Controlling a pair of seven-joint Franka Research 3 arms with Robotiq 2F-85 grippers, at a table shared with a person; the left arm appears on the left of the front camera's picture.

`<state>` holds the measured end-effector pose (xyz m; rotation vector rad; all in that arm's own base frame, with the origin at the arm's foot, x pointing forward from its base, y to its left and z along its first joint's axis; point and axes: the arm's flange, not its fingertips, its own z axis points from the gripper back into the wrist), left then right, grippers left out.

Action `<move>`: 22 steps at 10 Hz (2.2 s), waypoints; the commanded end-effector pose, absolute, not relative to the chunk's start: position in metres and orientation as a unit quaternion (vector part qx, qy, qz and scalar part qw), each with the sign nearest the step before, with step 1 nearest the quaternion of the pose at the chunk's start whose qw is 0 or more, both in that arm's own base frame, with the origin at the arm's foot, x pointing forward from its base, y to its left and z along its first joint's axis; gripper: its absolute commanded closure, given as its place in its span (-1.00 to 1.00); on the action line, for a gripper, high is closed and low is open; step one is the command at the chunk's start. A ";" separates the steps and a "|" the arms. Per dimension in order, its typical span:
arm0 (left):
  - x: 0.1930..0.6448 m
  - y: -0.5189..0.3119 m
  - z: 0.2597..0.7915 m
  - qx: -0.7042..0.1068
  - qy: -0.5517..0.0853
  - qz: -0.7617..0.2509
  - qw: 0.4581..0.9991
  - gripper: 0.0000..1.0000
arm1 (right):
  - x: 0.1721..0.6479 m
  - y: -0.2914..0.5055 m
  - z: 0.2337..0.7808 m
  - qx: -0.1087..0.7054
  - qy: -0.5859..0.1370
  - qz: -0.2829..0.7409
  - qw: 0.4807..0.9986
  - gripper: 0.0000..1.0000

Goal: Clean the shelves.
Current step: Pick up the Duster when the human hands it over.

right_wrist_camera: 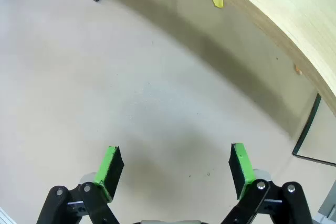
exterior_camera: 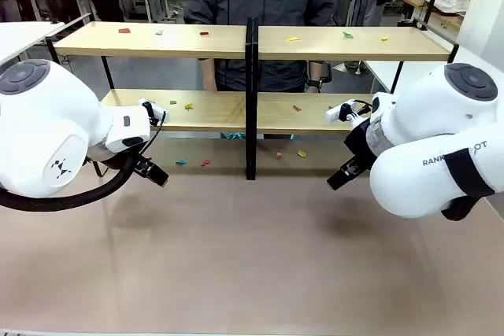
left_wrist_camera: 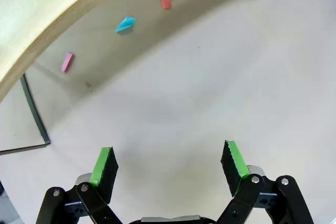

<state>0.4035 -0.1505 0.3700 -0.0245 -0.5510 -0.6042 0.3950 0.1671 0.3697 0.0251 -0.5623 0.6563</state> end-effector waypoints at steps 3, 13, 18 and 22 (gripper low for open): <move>0.403 -0.151 0.370 -0.012 -0.268 -0.294 0.917 -1.00 | 0.395 0.167 0.370 0.012 -0.273 0.318 0.908 -1.00; 0.404 -0.150 0.370 -0.012 -0.268 -0.293 0.918 -1.00 | 0.380 0.175 0.380 0.053 -0.272 0.359 0.891 -1.00; 0.276 -0.053 0.508 -0.167 -0.309 -0.380 0.856 -1.00 | 0.303 0.068 0.503 0.106 -0.294 0.335 0.889 -1.00; 0.180 0.020 0.571 -0.219 -0.501 -0.345 0.763 -1.00 | 0.244 -0.007 0.588 0.089 -0.406 0.299 0.859 -1.00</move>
